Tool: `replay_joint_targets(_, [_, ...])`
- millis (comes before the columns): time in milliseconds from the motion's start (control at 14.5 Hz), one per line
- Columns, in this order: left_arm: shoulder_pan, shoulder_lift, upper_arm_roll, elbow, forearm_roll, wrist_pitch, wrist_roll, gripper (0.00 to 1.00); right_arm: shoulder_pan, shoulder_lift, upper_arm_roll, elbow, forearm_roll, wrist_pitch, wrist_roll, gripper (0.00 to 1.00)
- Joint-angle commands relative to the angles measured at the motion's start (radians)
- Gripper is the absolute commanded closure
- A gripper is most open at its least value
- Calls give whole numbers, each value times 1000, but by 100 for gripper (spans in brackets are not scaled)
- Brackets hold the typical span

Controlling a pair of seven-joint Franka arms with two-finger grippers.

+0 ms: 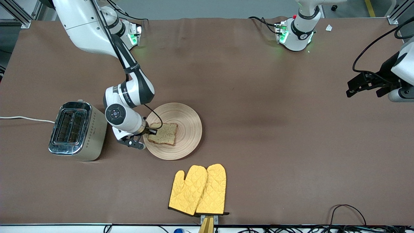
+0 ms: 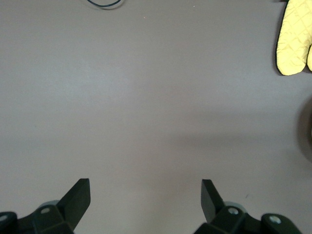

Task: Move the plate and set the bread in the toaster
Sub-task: 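Lift the bread slice with the right gripper over the toaster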

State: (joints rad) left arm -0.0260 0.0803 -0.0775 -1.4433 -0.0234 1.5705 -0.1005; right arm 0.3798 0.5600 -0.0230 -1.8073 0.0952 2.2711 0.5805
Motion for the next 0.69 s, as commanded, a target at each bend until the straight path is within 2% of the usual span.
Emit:
replay_joint_targets(0, [8,-45,-1,-63,-6,43,5,0,-1,-18,5,52,9,-71,9,100])
replay_joint_targets(344, [5,-69,-4,-103,0,84,11,0,-9,-81,0,98,-2,-166,-11,100])
replay_joint_targets(482, [3,-96,-4,-144,2,118,44,0,-12,-104,-3,164,-2,-273,-8,100])
replay_joint_targets(620, [-3,-100,-5,-144,19,117,58,0,-15,-114,-5,257,-6,-413,-2,100])
